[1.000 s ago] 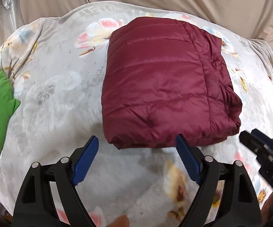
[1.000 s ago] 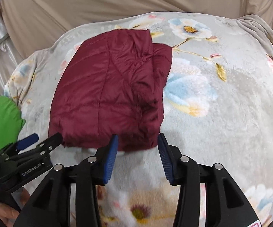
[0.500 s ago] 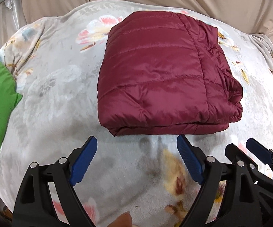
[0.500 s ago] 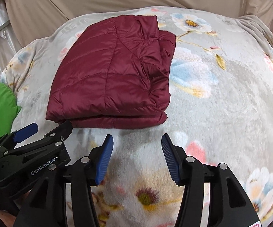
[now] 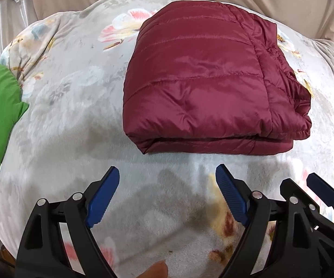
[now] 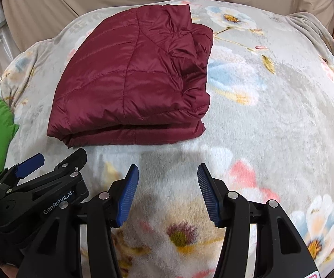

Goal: Fold large clothes

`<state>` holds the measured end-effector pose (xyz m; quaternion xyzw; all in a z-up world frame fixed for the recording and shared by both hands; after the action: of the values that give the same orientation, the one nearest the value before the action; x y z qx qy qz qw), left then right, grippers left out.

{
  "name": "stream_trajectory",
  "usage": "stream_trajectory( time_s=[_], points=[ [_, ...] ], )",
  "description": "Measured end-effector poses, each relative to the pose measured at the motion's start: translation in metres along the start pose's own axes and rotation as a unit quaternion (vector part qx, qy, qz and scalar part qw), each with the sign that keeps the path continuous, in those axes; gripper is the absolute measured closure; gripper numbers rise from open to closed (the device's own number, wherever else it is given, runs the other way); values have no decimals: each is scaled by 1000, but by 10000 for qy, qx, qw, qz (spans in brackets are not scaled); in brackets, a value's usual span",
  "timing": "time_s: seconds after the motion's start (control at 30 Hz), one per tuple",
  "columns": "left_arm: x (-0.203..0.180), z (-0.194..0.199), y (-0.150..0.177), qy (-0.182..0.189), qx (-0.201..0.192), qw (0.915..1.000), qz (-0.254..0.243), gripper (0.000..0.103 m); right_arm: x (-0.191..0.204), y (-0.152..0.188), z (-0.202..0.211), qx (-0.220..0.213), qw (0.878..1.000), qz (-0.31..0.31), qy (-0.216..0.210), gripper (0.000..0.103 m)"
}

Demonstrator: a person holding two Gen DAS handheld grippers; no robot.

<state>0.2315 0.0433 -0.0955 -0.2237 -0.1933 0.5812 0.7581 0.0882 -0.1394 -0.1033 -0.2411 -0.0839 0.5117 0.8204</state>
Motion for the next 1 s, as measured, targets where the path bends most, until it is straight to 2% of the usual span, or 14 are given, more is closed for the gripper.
stream_trajectory(
  time_s=[0.37, 1.0],
  points=[
    [2, -11, 11, -69, 46, 10000, -15, 26, -1, 10, -13, -56, 9998, -2, 186, 50],
    [-7, -5, 2, 1, -12, 10000, -98, 28, -4, 6, -3, -171, 9995, -125, 234, 50]
  ],
)
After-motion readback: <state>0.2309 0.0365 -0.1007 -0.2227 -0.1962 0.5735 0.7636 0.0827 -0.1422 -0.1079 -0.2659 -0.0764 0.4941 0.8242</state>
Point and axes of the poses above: each gripper's, at about its wrist camera, not at the fingertips, and z roughly against the way its jaws point, x to its left, y to its underside, the point moved 8 cm from there along -z, roughly the way its jaws point, and after that the axes turned 1 degree about x, right-handed, at the moved point
